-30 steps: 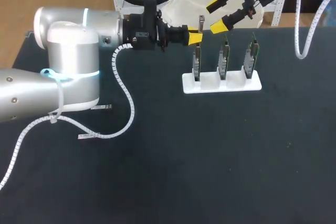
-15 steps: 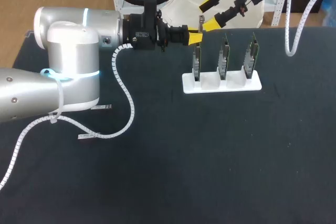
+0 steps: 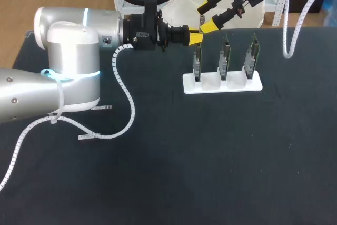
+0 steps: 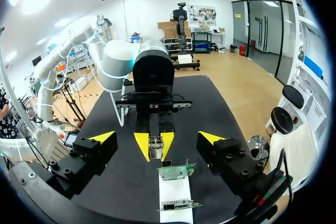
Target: Pick up the optical module with the left hand, and insert it into the network port with the right hand.
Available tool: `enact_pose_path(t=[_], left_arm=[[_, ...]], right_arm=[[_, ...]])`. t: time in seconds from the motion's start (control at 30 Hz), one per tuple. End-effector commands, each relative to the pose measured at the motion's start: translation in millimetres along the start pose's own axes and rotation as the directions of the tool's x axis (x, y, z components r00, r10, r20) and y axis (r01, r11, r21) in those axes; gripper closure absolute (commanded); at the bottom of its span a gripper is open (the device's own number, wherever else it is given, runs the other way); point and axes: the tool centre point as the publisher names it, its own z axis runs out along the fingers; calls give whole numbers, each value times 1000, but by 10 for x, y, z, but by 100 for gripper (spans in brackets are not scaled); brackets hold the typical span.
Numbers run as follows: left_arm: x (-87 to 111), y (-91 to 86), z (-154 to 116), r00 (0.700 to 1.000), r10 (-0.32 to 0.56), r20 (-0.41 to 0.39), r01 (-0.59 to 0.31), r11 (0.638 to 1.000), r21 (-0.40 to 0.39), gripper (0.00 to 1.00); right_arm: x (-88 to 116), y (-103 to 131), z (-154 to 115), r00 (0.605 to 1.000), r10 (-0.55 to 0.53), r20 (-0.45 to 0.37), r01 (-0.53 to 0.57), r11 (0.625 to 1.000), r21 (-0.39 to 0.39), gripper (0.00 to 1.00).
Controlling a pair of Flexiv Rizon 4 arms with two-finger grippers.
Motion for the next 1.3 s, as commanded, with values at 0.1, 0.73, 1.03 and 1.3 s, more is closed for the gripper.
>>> enact_pose_path(t=[0.1,0.73,1.03,1.3], left_arm=[[7,-11,-1,1000,2,3,-2,1000,-4,100],[7,-11,-1,1000,2,3,-2,1000,-4,100],[7,-11,-1,1000,2,3,-2,1000,-4,68],[7,-11,-1,1000,2,3,-2,1000,-4,0]], right_arm=[[-14,-22,12,1000,2,-2,-2,1000,-4,0],[-30,-33,29,1000,-13,1,13,1000,-8,100],[-27,-28,18,1000,-18,2,18,1000,-12,100],[-20,-22,1,1000,-19,6,19,1000,-10,100]])
